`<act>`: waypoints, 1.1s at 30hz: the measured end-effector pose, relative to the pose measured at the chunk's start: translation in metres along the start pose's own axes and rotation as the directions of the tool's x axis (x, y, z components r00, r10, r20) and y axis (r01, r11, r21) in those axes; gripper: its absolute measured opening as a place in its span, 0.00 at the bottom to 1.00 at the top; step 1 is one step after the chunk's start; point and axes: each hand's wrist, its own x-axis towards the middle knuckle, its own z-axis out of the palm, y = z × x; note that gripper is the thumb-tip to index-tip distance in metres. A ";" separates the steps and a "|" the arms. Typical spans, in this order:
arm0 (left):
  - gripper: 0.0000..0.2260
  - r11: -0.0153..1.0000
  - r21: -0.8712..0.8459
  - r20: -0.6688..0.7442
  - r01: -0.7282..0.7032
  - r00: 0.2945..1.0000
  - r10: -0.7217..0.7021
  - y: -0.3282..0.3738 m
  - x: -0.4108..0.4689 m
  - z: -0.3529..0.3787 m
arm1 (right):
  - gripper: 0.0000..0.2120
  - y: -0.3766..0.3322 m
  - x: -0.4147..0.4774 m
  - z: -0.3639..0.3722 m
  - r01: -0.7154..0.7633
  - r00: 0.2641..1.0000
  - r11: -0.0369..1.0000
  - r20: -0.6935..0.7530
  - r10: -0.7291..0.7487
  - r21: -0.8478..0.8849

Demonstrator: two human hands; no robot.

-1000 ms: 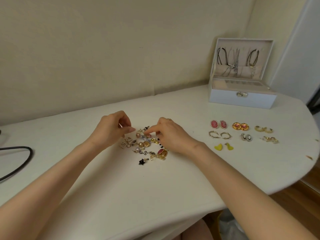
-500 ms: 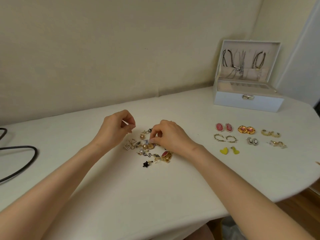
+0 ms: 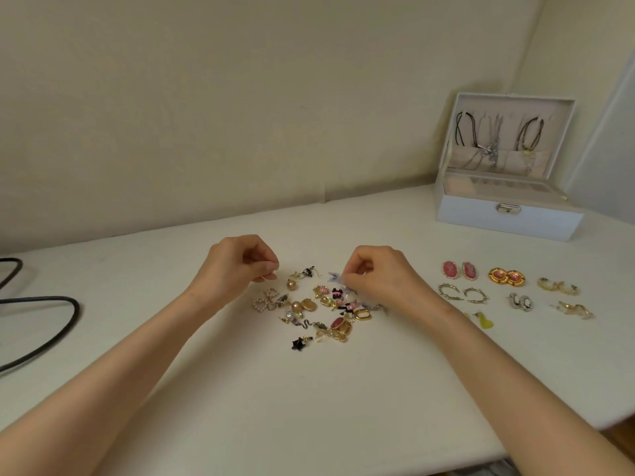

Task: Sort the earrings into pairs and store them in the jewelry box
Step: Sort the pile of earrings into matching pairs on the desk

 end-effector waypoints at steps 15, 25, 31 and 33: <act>0.05 0.992 -0.116 0.047 0.050 0.998 -0.044 -0.007 0.003 -0.001 | 0.02 0.012 0.002 -0.007 -0.010 0.999 1.000 -0.032 0.009 -0.023; 0.10 0.995 -0.094 0.105 0.034 0.994 -0.024 -0.007 0.001 0.000 | 0.03 0.024 0.006 -0.009 -0.097 0.989 0.990 -0.124 0.084 -0.106; 0.07 0.994 -0.099 0.110 0.046 0.993 -0.035 -0.005 0.000 0.002 | 0.03 0.025 0.005 -0.010 -0.114 0.989 0.985 -0.112 0.099 -0.131; 0.07 0.993 -0.111 0.104 0.042 0.994 -0.030 -0.005 0.001 0.002 | 0.04 0.024 0.006 -0.010 -0.097 0.990 0.983 -0.113 0.080 -0.157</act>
